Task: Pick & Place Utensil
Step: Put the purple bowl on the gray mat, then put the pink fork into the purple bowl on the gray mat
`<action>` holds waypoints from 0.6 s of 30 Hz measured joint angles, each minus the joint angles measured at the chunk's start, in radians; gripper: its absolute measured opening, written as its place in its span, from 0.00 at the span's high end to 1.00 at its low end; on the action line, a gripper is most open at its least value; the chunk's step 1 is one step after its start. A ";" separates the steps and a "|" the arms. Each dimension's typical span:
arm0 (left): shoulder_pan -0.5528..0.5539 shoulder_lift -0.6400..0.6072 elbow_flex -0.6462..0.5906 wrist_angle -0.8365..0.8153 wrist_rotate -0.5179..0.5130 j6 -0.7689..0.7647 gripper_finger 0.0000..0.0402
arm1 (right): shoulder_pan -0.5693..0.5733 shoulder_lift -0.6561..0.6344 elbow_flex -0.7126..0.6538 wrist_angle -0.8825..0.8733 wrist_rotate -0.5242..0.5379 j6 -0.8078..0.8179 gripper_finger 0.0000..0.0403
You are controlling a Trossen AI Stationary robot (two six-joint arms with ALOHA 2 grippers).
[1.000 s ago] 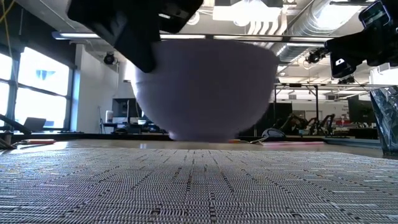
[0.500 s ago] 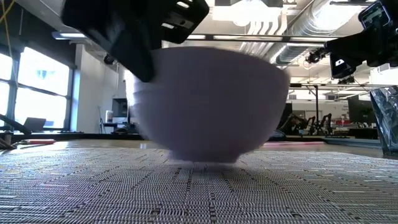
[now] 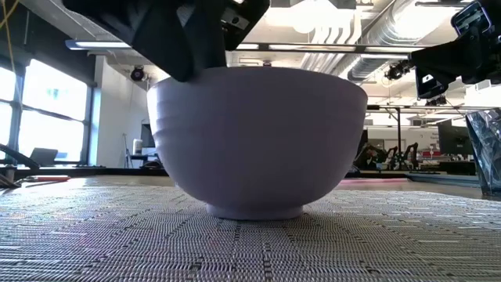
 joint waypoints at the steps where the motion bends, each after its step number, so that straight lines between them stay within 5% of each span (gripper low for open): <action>1: 0.000 0.000 0.000 0.000 0.000 -0.002 0.74 | 0.000 0.000 0.000 0.000 0.000 0.000 0.99; 10: 0.000 -0.050 0.158 -0.206 -0.010 0.005 0.56 | 0.000 0.000 0.000 0.000 0.000 0.000 0.99; 18: 0.079 -0.174 0.097 -0.384 -0.221 -0.121 0.56 | 0.000 0.000 0.000 0.000 0.000 0.000 1.00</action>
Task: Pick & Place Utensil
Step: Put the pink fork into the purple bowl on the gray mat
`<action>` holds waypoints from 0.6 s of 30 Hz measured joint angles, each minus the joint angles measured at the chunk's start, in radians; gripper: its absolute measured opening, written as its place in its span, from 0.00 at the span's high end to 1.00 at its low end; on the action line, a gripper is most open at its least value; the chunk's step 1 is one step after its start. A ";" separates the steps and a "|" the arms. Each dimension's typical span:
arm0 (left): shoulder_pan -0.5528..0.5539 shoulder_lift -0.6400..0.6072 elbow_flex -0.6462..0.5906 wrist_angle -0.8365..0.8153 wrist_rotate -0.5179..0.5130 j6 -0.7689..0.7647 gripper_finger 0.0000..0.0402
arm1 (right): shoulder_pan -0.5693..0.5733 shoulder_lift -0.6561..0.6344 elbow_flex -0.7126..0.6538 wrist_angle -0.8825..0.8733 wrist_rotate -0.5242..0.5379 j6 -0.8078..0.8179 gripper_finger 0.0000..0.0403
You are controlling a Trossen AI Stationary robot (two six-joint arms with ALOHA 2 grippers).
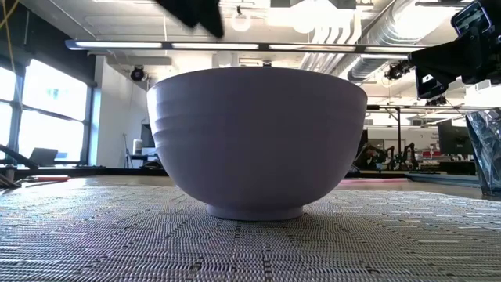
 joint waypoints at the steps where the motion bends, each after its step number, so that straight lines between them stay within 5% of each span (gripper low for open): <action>1: 0.019 -0.014 -0.021 -0.019 -0.010 -0.034 0.56 | 0.000 0.000 0.000 0.000 0.000 0.000 1.00; 9: 0.186 -0.154 -0.198 -0.138 -0.078 -0.378 0.56 | 0.000 0.000 0.000 0.000 0.000 0.000 0.99; 18: 0.295 -0.255 -0.423 -0.323 -0.024 -0.998 0.56 | 0.000 0.000 0.000 0.000 0.000 0.000 0.99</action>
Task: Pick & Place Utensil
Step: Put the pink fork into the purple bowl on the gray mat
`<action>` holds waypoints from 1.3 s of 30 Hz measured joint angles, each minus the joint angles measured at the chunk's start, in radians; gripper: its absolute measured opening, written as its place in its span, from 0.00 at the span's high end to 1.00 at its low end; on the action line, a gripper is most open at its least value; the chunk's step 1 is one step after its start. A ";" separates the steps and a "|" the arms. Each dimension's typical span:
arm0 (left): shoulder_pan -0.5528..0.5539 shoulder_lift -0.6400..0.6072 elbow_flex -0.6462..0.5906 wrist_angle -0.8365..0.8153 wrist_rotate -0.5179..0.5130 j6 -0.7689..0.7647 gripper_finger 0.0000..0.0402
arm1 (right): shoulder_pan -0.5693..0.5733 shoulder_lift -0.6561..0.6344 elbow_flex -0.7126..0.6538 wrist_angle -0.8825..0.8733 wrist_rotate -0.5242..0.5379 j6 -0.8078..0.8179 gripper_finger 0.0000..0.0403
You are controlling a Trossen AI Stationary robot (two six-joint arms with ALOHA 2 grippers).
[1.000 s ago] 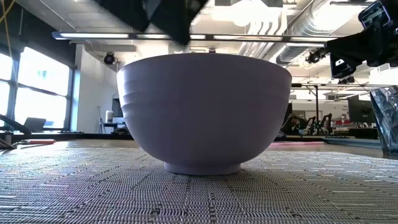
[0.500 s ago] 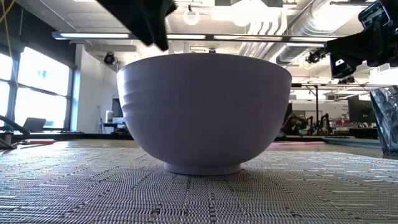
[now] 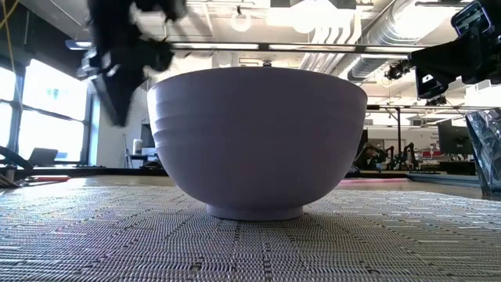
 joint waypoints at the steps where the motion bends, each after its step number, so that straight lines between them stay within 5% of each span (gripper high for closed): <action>1: 0.001 -0.002 -0.029 -0.030 0.016 -0.058 0.56 | 0.000 0.000 0.000 0.000 0.000 0.000 0.99; 5: 0.001 -0.001 -0.135 -0.085 0.058 -0.229 0.56 | 0.000 0.000 0.000 0.000 0.000 0.000 0.99; 13: 0.032 -0.001 -0.278 -0.063 0.102 -0.307 0.56 | 0.000 0.000 0.000 0.000 0.000 0.000 0.99; 23: 0.146 -0.002 -0.395 0.098 0.168 -0.189 0.56 | 0.000 0.000 0.000 0.000 0.000 0.000 1.00; 39: 0.183 0.000 -0.392 0.152 0.229 -0.023 0.56 | 0.000 0.000 0.000 0.000 0.000 0.000 0.99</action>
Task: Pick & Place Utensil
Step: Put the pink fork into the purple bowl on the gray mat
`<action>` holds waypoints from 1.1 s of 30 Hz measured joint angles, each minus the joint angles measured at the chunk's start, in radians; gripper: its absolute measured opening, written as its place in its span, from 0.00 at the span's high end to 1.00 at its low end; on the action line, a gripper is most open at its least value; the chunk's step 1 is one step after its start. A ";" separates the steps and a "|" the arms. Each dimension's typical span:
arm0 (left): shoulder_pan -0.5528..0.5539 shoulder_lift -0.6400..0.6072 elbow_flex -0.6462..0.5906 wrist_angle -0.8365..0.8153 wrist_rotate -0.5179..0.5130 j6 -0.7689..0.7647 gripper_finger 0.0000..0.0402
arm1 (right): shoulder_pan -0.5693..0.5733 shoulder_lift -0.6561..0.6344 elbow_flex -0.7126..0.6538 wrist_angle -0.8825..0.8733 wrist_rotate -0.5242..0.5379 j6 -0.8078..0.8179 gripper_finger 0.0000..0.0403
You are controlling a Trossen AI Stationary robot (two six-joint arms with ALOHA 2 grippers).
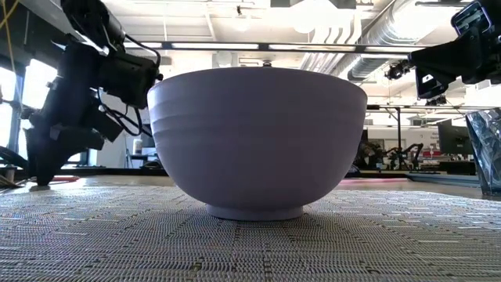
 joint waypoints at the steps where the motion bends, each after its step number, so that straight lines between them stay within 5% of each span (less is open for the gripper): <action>1: -0.001 0.002 0.010 0.010 -0.002 0.011 0.56 | 0.000 0.000 0.000 0.000 0.000 0.000 0.99; 18: -0.001 0.000 0.035 0.138 -0.001 0.125 0.57 | 0.000 0.000 0.000 0.000 0.000 0.000 0.99; 33: -0.002 -0.005 -0.026 0.213 0.024 0.207 0.79 | 0.000 0.000 0.000 0.000 0.000 0.000 0.99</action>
